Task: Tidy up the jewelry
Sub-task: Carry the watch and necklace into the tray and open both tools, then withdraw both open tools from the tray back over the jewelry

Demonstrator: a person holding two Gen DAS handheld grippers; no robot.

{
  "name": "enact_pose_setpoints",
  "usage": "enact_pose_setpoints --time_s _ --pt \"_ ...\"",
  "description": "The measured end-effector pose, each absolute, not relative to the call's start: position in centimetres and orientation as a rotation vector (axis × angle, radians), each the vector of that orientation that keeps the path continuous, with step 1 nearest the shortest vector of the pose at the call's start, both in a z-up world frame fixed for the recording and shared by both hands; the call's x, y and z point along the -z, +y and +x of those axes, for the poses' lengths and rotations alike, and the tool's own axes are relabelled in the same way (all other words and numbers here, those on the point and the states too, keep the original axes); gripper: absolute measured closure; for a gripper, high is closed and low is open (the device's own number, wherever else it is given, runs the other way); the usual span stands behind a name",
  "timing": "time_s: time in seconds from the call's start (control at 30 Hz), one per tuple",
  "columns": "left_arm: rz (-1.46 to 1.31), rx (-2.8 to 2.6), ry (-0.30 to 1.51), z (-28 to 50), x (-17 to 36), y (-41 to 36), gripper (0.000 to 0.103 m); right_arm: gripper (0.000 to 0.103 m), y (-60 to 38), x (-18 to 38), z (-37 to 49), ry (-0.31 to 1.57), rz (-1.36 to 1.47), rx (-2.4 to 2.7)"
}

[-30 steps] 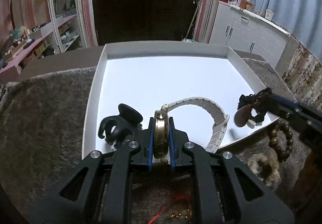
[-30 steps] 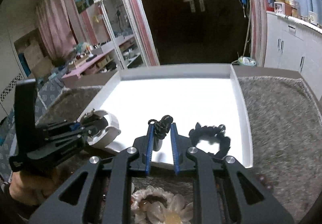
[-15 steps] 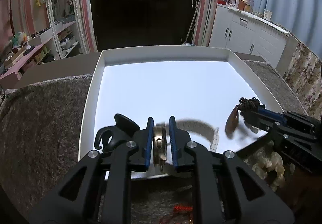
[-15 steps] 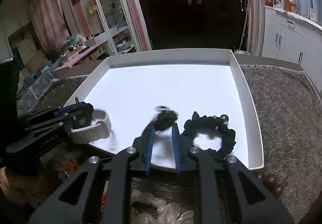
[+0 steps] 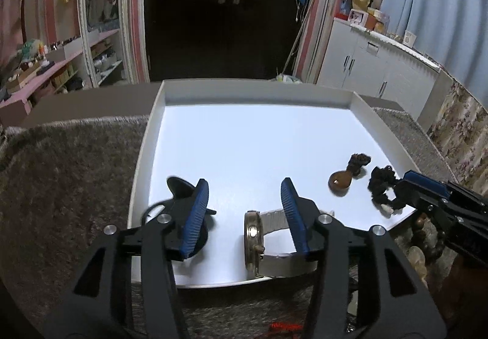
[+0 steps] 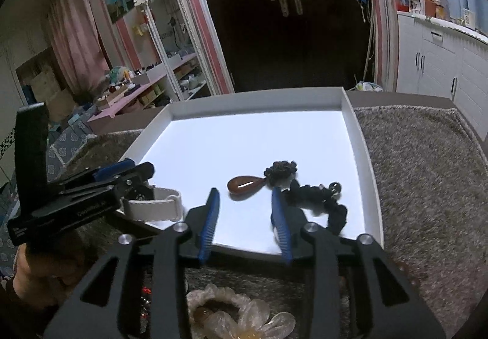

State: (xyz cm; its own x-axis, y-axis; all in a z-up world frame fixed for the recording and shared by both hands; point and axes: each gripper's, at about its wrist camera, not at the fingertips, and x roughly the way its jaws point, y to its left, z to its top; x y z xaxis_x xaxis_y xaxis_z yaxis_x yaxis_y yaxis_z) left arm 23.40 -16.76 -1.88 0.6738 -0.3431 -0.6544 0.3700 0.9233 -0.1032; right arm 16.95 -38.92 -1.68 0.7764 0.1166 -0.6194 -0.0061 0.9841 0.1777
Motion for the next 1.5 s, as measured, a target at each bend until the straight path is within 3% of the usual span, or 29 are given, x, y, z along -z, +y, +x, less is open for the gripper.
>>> enact_pose_setpoints --time_s 0.3,0.77,1.3,1.5 --pt "0.119 0.370 0.699 18.9 -1.8 -14.1 0.045 0.063 -39.7 -1.0 12.7 0.670 0.153 -0.046" --pt "0.154 0.417 0.797 8.3 2.5 -10.6 0.043 0.063 -40.1 1.7 2.7 0.719 0.157 -0.015" --pt "0.158 0.392 0.863 9.9 4.9 -15.0 0.043 0.063 -44.6 3.3 3.2 0.765 0.167 0.152" --pt "0.141 0.386 0.852 10.5 4.4 -14.4 0.044 0.063 -44.6 1.9 3.3 0.689 0.215 0.109"
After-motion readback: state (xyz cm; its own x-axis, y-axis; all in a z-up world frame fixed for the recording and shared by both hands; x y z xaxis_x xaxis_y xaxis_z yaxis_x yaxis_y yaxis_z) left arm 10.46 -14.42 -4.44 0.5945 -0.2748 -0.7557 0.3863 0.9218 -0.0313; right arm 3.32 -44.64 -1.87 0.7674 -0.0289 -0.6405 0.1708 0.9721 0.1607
